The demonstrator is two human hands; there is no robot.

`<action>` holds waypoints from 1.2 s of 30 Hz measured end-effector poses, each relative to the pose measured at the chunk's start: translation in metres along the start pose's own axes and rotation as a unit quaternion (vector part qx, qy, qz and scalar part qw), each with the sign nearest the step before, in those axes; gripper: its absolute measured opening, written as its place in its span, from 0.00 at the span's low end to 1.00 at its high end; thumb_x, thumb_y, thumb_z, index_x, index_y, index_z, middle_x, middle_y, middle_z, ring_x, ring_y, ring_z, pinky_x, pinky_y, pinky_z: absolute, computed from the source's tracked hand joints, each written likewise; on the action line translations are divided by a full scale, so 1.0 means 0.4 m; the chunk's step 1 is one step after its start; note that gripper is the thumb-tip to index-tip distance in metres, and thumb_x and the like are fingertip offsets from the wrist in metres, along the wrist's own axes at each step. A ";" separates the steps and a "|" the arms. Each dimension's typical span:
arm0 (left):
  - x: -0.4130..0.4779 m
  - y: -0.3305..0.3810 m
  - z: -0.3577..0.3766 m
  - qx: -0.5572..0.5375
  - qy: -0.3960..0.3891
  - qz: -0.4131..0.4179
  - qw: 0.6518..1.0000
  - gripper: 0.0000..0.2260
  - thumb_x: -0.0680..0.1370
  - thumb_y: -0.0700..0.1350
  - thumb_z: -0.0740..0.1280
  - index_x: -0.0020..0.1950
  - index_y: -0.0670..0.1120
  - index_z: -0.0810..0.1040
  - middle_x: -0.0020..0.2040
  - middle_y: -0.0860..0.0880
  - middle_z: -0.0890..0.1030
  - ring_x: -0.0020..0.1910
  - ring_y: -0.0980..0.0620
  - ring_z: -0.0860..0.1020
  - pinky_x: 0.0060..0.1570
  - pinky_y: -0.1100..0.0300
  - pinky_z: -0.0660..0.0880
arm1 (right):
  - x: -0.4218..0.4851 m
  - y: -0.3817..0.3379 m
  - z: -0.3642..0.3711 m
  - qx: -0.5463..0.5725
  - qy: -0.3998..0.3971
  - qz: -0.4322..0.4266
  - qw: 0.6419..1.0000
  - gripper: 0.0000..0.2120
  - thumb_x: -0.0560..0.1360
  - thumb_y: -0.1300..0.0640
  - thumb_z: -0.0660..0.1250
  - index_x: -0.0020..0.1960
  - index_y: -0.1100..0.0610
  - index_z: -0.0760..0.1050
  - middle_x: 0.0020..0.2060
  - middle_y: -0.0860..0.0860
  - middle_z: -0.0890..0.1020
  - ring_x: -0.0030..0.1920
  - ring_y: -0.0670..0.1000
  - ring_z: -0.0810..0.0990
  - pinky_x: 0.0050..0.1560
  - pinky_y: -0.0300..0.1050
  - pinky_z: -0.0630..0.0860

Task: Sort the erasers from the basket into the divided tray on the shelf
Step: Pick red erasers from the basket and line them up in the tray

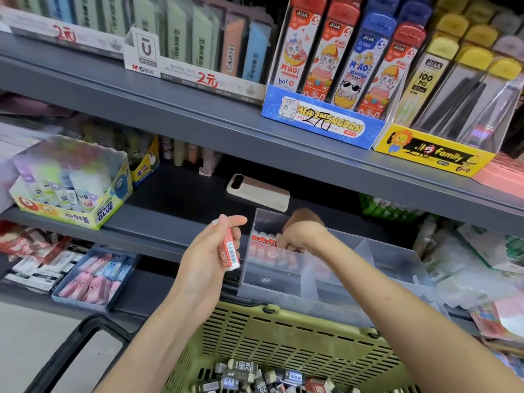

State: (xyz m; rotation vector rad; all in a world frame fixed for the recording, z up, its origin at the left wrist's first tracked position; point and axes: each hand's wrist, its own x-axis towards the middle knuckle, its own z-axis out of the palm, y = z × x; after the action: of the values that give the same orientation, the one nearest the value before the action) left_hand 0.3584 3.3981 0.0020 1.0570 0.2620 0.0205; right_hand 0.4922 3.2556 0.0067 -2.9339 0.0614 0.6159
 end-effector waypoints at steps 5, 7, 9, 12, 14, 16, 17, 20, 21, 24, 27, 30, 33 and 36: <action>0.003 -0.002 -0.005 -0.001 -0.004 0.005 1.000 0.18 0.70 0.57 0.61 0.49 0.49 0.82 0.38 0.53 0.75 0.41 0.54 0.72 0.49 0.56 0.68 | -0.007 0.013 -0.027 -0.002 -0.028 -0.012 1.000 0.06 0.68 0.63 0.68 0.44 0.61 0.82 0.33 0.52 0.80 0.30 0.49 0.77 0.45 0.40 0.79; 0.004 -0.005 -0.006 -0.002 -0.005 0.005 1.000 0.17 0.70 0.57 0.61 0.49 0.49 0.83 0.38 0.53 0.76 0.42 0.54 0.72 0.48 0.56 0.69 | -0.007 0.013 -0.029 -0.020 -0.040 -0.019 0.999 0.09 0.69 0.64 0.68 0.49 0.61 0.82 0.35 0.52 0.81 0.33 0.50 0.79 0.51 0.44 0.80; 0.005 -0.006 -0.006 -0.002 -0.004 0.005 1.000 0.17 0.70 0.57 0.61 0.48 0.49 0.82 0.38 0.52 0.76 0.42 0.54 0.73 0.48 0.56 0.70 | -0.007 0.011 -0.020 -0.060 -0.030 -0.028 0.997 0.14 0.69 0.66 0.66 0.53 0.60 0.82 0.40 0.51 0.82 0.39 0.51 0.81 0.52 0.46 0.80; 0.006 -0.008 -0.006 -0.001 -0.004 0.008 1.000 0.17 0.70 0.56 0.61 0.48 0.48 0.82 0.38 0.52 0.76 0.41 0.54 0.73 0.48 0.56 0.70 | -0.005 0.006 0.005 -0.069 0.018 -0.032 0.997 0.16 0.72 0.66 0.63 0.57 0.56 0.79 0.51 0.52 0.82 0.49 0.55 0.81 0.52 0.46 0.79; 0.006 -0.009 -0.008 -0.002 -0.005 0.011 1.000 0.17 0.70 0.57 0.62 0.48 0.49 0.83 0.38 0.52 0.76 0.41 0.54 0.73 0.48 0.56 0.70 | -0.002 0.002 0.012 -0.070 0.030 -0.034 0.996 0.16 0.73 0.65 0.62 0.57 0.55 0.79 0.53 0.52 0.82 0.50 0.55 0.81 0.52 0.45 0.79; 0.007 -0.010 -0.010 0.004 -0.010 0.013 1.000 0.16 0.70 0.57 0.61 0.46 0.50 0.84 0.39 0.53 0.76 0.42 0.54 0.73 0.49 0.56 0.70 | -0.005 0.004 0.007 -0.070 0.027 -0.046 0.996 0.15 0.74 0.63 0.64 0.58 0.55 0.79 0.54 0.52 0.82 0.50 0.55 0.81 0.52 0.45 0.79; 0.007 -0.011 -0.012 0.015 -0.015 0.014 1.000 0.16 0.70 0.58 0.61 0.46 0.52 0.84 0.39 0.54 0.76 0.43 0.55 0.73 0.51 0.56 0.69 | -0.011 0.009 -0.001 -0.070 0.020 -0.060 0.995 0.15 0.74 0.62 0.65 0.59 0.55 0.78 0.54 0.52 0.81 0.50 0.55 0.81 0.53 0.45 0.79; 0.006 -0.012 -0.012 0.048 -0.045 0.018 0.998 0.18 0.70 0.61 0.59 0.48 0.56 0.84 0.46 0.58 0.79 0.52 0.61 0.75 0.51 0.62 0.69 | -0.051 0.031 -0.031 -0.025 0.030 -0.117 0.992 0.16 0.74 0.59 0.68 0.61 0.55 0.77 0.57 0.52 0.79 0.49 0.53 0.80 0.53 0.43 0.76; 0.005 -0.015 -0.013 0.055 -0.056 0.020 0.997 0.19 0.70 0.62 0.59 0.49 0.57 0.84 0.51 0.59 0.79 0.55 0.63 0.74 0.49 0.64 0.70 | -0.075 0.037 -0.038 0.041 0.049 -0.136 0.989 0.13 0.74 0.59 0.68 0.58 0.56 0.78 0.53 0.54 0.81 0.45 0.52 0.79 0.49 0.43 0.77; -0.003 -0.009 -0.004 0.069 -0.095 0.032 0.993 0.20 0.72 0.63 0.56 0.52 0.58 0.83 0.56 0.58 0.79 0.55 0.70 0.74 0.45 0.70 0.72 | -0.182 0.040 -0.045 0.321 0.028 -0.203 0.925 0.03 0.74 0.57 0.69 0.43 0.56 0.81 0.34 0.54 0.82 0.31 0.47 0.77 0.30 0.36 0.74; -0.017 -0.008 0.016 0.096 -0.149 0.064 0.982 0.20 0.76 0.64 0.54 0.56 0.59 0.80 0.56 0.50 0.82 0.57 0.58 0.79 0.54 0.63 0.74 | -0.284 0.031 -0.025 0.415 -0.057 -0.264 0.869 0.04 0.73 0.55 0.70 0.43 0.55 0.82 0.36 0.53 0.84 0.35 0.47 0.79 0.32 0.38 0.76; -0.036 -0.022 0.042 0.121 -0.182 0.066 0.974 0.21 0.74 0.66 0.54 0.60 0.61 0.77 0.57 0.45 0.81 0.58 0.47 0.79 0.59 0.50 0.72 | -0.335 0.039 0.014 0.427 -0.025 -0.284 0.858 0.04 0.72 0.58 0.71 0.47 0.57 0.81 0.39 0.58 0.83 0.36 0.49 0.79 0.32 0.40 0.77; -0.015 -0.029 0.093 0.198 -0.198 0.048 0.959 0.18 0.80 0.60 0.54 0.67 0.61 0.72 0.62 0.51 0.78 0.66 0.49 0.73 0.67 0.49 0.65 | -0.345 0.102 0.025 0.462 -0.004 -0.281 0.841 0.02 0.72 0.60 0.71 0.44 0.58 0.80 0.34 0.57 0.81 0.30 0.46 0.76 0.30 0.39 0.75; 0.021 -0.030 0.114 0.312 -0.179 0.094 0.928 0.14 0.81 0.56 0.57 0.66 0.60 0.70 0.59 0.57 0.74 0.65 0.58 0.70 0.65 0.63 0.65 | -0.309 0.217 -0.002 0.507 0.072 -0.175 0.841 0.04 0.69 0.58 0.74 0.38 0.56 0.81 0.28 0.50 0.80 0.27 0.46 0.73 0.26 0.37 0.70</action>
State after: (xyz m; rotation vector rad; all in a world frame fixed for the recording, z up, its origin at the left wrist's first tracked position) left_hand 0.3756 3.3542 0.0113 1.6910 -0.1849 -0.0891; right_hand 0.3735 3.1711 0.0457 -1.8700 -0.1031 0.1842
